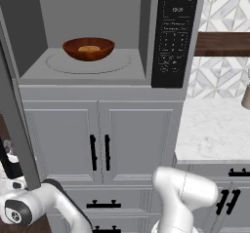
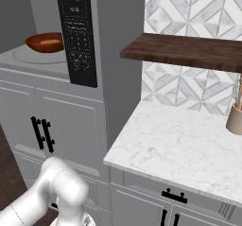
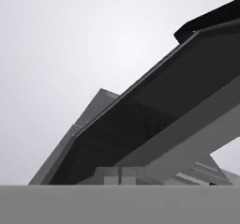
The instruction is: Open the microwave, place the bowl with waffle inside the microwave, then close the microwave door and turn it on.
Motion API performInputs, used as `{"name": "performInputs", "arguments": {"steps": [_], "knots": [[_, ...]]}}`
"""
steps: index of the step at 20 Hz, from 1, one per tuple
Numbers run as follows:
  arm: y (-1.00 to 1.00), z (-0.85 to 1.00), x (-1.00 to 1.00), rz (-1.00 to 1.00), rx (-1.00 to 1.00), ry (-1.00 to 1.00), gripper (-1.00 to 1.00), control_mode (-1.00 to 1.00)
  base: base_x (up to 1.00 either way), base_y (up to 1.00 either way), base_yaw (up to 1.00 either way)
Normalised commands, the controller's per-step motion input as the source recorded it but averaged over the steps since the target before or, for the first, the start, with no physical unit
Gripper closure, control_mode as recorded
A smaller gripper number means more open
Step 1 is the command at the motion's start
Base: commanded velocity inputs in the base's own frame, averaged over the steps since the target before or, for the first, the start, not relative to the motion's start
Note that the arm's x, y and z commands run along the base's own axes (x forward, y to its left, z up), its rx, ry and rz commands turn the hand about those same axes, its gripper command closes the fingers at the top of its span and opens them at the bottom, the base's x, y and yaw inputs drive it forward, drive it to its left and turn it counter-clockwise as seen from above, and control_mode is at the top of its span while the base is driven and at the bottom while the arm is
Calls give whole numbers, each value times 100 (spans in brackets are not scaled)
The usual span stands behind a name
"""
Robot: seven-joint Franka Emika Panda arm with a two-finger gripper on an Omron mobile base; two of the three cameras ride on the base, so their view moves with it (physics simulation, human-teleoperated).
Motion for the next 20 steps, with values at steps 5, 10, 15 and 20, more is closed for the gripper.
{"name": "performInputs", "arguments": {"steps": [5, 10, 15, 20], "knots": [[21, 16, -12, 0, 1, -13, 100, -100, 0, 0, 0], [21, 27, -9, 0, 2, -13, 100, -100, 0, 0, 0], [7, 33, -21, 0, 10, -11, 100, -100, 0, 0, 0], [-11, 32, -41, 6, 28, -3, 100, -100, 0, 0, 0]]}}
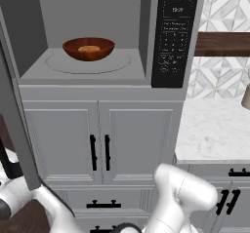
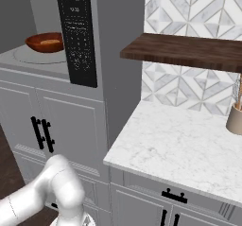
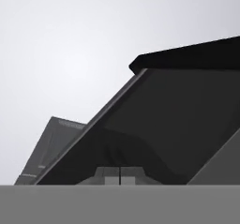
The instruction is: Open the microwave, place the bowl with waffle inside the microwave, then close the microwave door and turn it on.
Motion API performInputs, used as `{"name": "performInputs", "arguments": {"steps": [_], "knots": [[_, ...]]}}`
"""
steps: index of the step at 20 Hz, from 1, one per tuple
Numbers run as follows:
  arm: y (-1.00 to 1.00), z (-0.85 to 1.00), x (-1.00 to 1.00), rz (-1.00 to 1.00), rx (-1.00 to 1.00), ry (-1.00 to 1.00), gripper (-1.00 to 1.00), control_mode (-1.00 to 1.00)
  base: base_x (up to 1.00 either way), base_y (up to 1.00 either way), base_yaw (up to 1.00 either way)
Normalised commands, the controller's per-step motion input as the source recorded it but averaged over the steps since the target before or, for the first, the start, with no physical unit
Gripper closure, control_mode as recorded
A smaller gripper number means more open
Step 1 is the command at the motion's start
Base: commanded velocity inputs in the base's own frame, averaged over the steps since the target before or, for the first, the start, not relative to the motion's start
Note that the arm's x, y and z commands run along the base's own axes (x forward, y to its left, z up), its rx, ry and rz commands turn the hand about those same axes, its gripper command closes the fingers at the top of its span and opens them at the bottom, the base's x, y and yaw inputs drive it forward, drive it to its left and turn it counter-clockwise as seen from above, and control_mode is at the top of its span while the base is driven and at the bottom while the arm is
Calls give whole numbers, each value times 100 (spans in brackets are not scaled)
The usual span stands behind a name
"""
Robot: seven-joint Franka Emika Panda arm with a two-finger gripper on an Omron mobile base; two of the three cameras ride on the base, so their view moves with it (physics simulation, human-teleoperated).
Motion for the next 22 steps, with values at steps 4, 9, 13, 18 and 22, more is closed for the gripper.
{"name": "performInputs", "arguments": {"steps": [4, 9, 13, 18, 22], "knots": [[-27, 41, -50, 10, 36, -2, 100, -100, 0, 0, 0], [-55, 39, -62, 13, 39, -10, 100, -100, 0, 0, 0], [-94, 36, -66, 11, 46, -15, 100, -100, 0, 0, 0], [-100, 33, -69, 4, 45, -20, 100, -100, 0, 0, 0], [-100, 28, -55, 1, 47, -14, 100, -100, 0, 0, 0]]}}
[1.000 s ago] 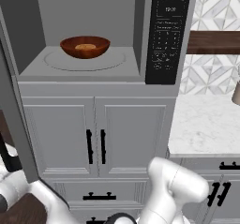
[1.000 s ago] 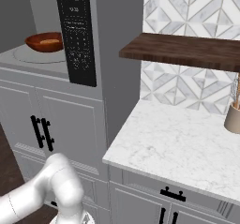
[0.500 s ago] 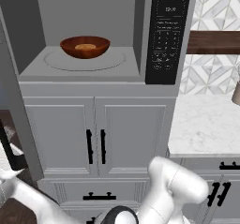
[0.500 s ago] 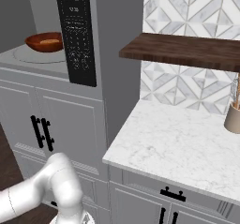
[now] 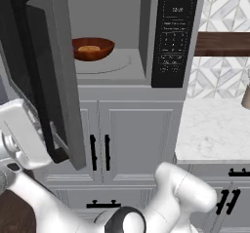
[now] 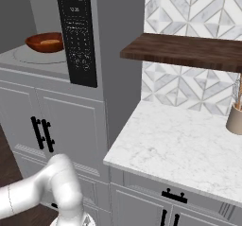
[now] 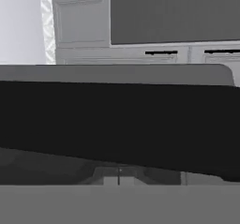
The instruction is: Open the microwave, place the bowl with waffle inside the microwave, then close the microwave door and turn it on.
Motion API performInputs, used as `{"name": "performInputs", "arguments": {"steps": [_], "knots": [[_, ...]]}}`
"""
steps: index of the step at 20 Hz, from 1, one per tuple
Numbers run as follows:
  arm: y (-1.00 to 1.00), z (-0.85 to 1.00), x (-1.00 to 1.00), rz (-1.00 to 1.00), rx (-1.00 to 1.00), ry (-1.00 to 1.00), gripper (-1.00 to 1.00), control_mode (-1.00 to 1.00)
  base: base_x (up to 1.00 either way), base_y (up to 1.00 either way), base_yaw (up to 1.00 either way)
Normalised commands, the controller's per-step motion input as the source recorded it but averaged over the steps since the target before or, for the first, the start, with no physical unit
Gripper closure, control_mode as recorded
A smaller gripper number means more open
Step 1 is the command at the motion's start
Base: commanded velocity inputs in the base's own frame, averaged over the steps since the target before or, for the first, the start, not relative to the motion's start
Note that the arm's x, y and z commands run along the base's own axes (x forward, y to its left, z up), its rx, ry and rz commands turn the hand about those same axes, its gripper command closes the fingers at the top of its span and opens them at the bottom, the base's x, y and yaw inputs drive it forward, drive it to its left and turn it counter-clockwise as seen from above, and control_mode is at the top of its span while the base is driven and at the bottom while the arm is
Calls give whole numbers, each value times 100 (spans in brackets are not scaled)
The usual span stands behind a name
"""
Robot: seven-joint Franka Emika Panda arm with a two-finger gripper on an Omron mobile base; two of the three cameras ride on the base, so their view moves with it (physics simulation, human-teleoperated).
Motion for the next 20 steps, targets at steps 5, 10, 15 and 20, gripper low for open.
{"name": "performInputs", "arguments": {"steps": [5, 10, 15, 20], "knots": [[-100, 18, -59, 9, 54, -1, 100, -100, 0, 0, 0], [-100, 10, -53, 7, 55, 1, 100, -100, 0, 0, 0], [-100, 10, -13, 6, 53, 5, 100, -100, 0, 0, 0], [-100, 12, 0, 8, 50, 11, 100, -100, 0, 0, 0]]}}
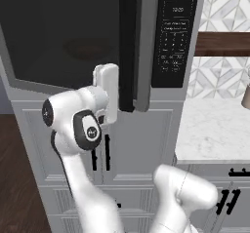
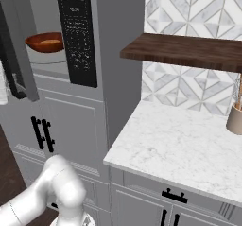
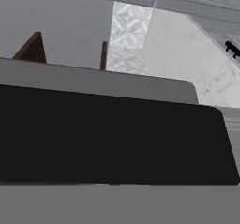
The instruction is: Open the microwave, place the bowl with waffle inside the microwave, then close the microwave door and turn it on.
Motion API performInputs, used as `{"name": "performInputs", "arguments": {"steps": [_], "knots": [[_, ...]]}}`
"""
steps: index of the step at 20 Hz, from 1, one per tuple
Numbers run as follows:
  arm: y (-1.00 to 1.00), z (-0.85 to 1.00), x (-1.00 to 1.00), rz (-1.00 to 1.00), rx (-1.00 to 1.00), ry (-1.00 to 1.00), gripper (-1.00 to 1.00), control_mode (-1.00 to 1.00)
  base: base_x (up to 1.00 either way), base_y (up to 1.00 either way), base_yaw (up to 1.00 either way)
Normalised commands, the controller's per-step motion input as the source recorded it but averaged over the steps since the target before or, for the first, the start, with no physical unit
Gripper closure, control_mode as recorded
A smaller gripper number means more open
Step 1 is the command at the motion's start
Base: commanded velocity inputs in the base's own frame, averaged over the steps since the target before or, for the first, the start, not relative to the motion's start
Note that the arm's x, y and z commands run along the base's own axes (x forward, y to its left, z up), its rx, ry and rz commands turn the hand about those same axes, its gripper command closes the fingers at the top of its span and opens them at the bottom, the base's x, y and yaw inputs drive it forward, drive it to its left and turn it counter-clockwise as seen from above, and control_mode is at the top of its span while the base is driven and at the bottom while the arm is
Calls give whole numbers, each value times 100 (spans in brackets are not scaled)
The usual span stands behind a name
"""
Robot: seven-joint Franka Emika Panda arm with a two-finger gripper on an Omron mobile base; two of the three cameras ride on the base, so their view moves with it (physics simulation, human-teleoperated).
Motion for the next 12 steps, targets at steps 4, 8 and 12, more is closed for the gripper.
{"name": "performInputs", "arguments": {"steps": [4, 8, 12], "knots": [[-100, 23, 3, 9, 50, 19, 100, -100, 0, 0, 0], [-100, 32, 17, 11, 48, 24, 100, -100, 0, 0, 0], [-100, 38, 18, 12, 47, 30, 100, -100, 0, 0, 0]]}}
